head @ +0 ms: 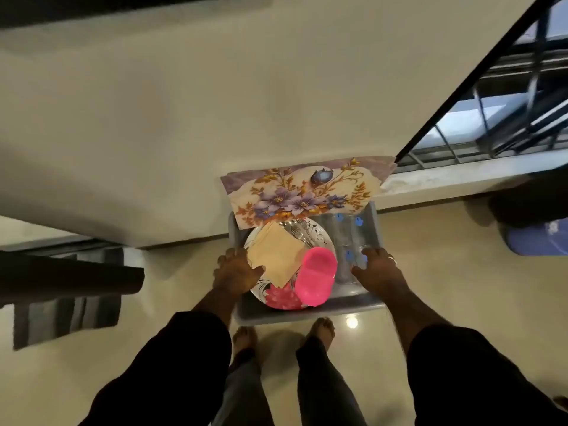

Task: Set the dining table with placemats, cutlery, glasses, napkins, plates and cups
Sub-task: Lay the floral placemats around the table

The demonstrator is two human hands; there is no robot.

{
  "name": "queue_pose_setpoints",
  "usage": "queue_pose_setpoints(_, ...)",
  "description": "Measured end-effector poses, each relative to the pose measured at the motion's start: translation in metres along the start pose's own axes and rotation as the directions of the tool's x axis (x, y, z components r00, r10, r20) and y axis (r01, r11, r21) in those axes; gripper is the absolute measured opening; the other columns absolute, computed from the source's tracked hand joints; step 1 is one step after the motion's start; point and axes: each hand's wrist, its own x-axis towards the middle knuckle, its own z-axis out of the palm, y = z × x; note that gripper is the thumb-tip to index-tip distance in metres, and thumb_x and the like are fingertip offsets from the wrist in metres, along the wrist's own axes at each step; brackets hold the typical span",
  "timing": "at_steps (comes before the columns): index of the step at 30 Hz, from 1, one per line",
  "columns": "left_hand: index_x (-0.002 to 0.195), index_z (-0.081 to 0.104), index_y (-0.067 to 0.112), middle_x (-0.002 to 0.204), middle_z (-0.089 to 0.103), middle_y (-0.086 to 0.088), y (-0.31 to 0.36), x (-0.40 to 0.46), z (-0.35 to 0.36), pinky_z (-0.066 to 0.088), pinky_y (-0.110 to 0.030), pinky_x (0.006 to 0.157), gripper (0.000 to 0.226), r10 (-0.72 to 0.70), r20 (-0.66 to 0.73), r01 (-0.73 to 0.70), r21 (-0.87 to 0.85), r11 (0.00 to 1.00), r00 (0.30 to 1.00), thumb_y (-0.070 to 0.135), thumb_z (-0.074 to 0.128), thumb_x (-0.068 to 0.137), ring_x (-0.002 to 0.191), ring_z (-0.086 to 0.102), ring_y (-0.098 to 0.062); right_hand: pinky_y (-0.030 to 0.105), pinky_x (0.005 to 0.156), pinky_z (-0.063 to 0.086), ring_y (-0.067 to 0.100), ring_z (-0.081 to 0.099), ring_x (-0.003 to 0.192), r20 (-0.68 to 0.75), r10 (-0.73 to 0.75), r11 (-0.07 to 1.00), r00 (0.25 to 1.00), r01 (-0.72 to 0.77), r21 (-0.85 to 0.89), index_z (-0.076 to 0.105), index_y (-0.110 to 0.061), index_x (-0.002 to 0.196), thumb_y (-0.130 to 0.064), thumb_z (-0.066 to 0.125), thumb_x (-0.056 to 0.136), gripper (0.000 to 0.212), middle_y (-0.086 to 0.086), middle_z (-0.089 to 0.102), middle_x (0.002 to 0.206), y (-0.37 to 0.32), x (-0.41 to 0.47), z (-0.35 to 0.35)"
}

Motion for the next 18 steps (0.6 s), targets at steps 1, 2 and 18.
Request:
queue_pose_setpoints(1, 0.153, 0.044, 0.02, 0.155, 0.042, -0.012, 0.001, 0.005, 0.008, 0.045, -0.055, 0.112, 0.083, -0.031, -0.022, 0.031, -0.02, 0.999, 0.999, 0.063, 0.074, 0.089, 0.142, 0.041, -0.038, 0.053, 0.106, 0.05, 0.034, 0.052, 0.132, -0.008, -0.007, 1.0, 1.0, 0.007, -0.018, 0.051, -0.02, 0.145, -0.058, 0.07, 0.087, 0.072, 0.009, 0.05, 0.15, 0.004, 0.009, 0.002)
queue_pose_setpoints(2, 0.155, 0.04, 0.019, 0.155, 0.041, -0.013, 0.003, 0.01, 0.015, 0.045, -0.057, 0.113, 0.087, -0.073, -0.055, 0.07, -0.049, 0.996, 0.996, 0.061, 0.076, 0.088, 0.143, 0.041, -0.04, 0.053, 0.106, 0.05, 0.035, 0.053, 0.132, -0.018, 0.008, 0.999, 1.0, -0.009, -0.046, 0.05, -0.02, 0.145, -0.059, 0.069, 0.087, 0.071, 0.01, 0.049, 0.15, 0.007, 0.016, 0.002)
queue_pose_setpoints(18, 0.145, 0.051, 0.004, 0.141, 0.059, -0.019, -0.017, 0.102, 0.057, 0.057, -0.054, 0.105, 0.108, -0.502, 0.051, 0.436, -0.578, 0.69, 0.863, 0.063, 0.087, 0.061, 0.126, 0.062, -0.04, 0.033, 0.067, 0.055, 0.026, 0.065, 0.084, 0.086, 0.308, 0.829, 0.947, -0.312, 0.464, 0.058, -0.005, 0.128, -0.029, 0.079, 0.088, 0.05, 0.012, 0.066, 0.113, 0.054, 0.119, 0.012)
